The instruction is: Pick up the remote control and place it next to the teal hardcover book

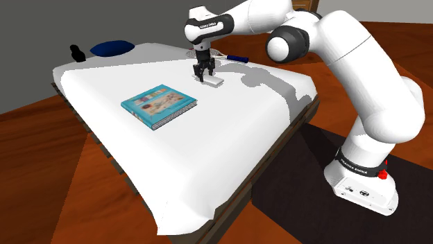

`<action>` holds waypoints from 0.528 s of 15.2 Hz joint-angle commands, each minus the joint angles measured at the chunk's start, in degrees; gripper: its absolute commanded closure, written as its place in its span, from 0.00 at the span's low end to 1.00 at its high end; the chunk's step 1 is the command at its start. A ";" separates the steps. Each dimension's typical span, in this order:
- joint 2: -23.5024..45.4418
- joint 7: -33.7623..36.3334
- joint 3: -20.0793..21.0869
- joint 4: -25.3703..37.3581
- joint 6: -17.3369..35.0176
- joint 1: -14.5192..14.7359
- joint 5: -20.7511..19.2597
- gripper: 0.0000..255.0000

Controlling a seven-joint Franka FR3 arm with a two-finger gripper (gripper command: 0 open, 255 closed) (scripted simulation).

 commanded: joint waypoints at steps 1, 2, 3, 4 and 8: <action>-0.15 -0.09 0.00 -1.77 1.69 0.13 0.03 1.00; -0.09 -0.12 0.01 -2.44 2.42 0.17 0.05 1.00; -0.01 -0.15 0.02 -3.08 3.13 0.21 0.07 1.00; 0.10 -0.18 0.04 -3.67 3.82 0.25 0.09 1.00; 0.32 -0.23 0.06 -4.62 4.98 0.31 0.14 1.00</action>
